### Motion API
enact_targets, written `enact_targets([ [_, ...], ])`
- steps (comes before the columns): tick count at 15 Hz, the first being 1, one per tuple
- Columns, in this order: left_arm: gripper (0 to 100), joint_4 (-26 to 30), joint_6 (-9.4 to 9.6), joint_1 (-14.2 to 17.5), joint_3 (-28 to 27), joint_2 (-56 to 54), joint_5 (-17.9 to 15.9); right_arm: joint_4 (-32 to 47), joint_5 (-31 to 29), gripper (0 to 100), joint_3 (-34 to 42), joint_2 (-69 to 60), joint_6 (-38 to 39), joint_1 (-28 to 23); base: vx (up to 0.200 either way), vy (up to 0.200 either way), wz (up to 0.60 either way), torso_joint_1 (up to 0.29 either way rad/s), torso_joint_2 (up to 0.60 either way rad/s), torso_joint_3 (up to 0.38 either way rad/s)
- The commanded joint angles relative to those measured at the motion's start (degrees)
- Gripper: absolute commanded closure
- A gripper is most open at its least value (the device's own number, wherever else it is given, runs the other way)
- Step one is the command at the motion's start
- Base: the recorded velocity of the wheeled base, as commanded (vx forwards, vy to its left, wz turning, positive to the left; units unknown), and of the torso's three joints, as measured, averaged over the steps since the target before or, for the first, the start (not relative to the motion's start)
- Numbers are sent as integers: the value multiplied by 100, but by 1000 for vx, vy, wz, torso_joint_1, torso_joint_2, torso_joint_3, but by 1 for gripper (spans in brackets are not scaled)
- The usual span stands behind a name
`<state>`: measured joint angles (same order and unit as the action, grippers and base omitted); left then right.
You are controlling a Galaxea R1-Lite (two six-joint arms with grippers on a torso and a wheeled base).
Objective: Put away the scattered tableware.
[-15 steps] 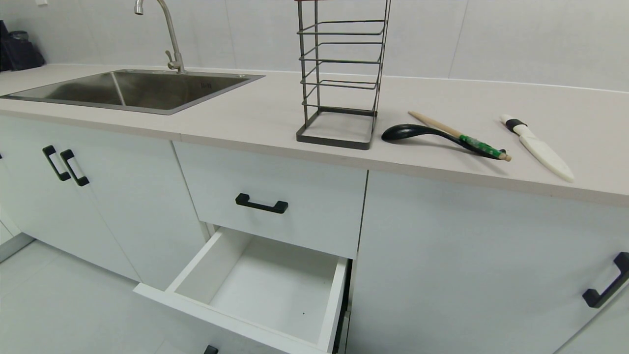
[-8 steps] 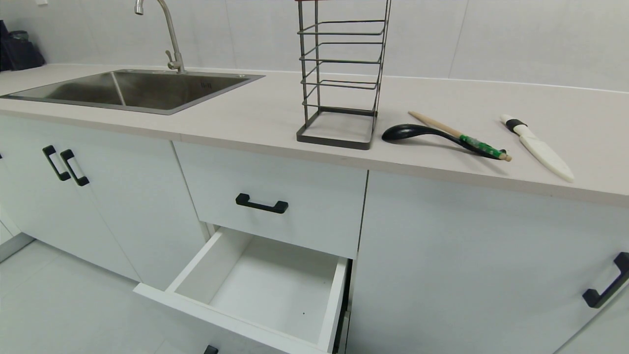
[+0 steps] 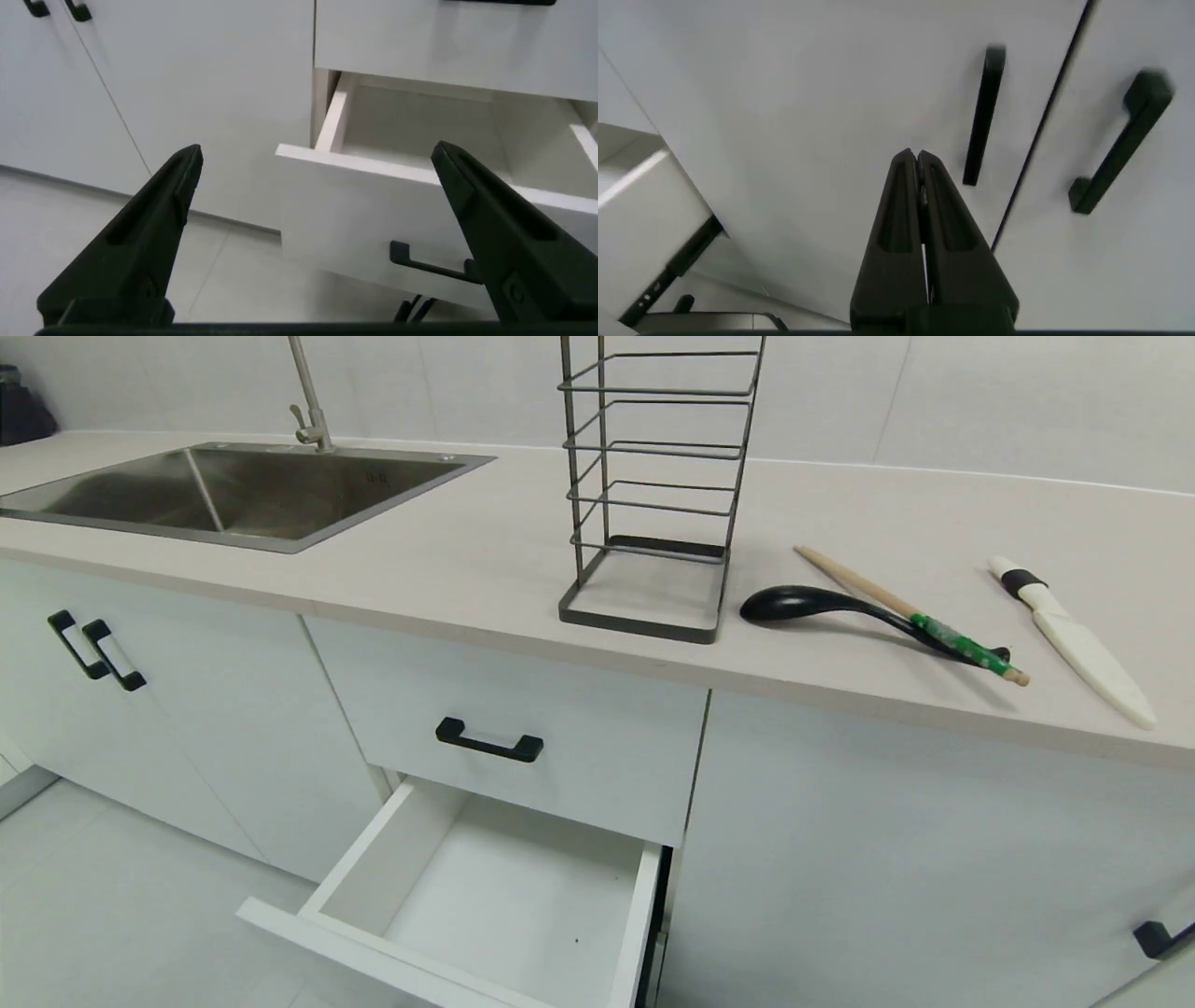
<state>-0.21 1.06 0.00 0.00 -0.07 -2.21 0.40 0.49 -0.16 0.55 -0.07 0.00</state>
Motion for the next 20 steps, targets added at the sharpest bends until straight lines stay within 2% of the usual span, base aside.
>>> enact_targets([
  [1, 0, -6, -1, 0, 0, 7, 1, -5, 4, 100, -2, -2, -1, 0, 0, 0, 0, 251, -525, -281],
  [7, 0, -6, -1, 0, 0, 7, 1, -5, 4, 100, -2, 7, -1, 0, 0, 0, 0, 216, -592, -210],
  [10, 0, -6, -1, 0, 0, 7, 1, -5, 4, 100, -2, -2, -1, 0, 0, 0, 0, 85, -486, -229],
  [20, 0, -6, -1, 0, 0, 7, 1, -5, 4, 100, -2, -2, -1, 0, 0, 0, 0, 317, -495, -238],
])
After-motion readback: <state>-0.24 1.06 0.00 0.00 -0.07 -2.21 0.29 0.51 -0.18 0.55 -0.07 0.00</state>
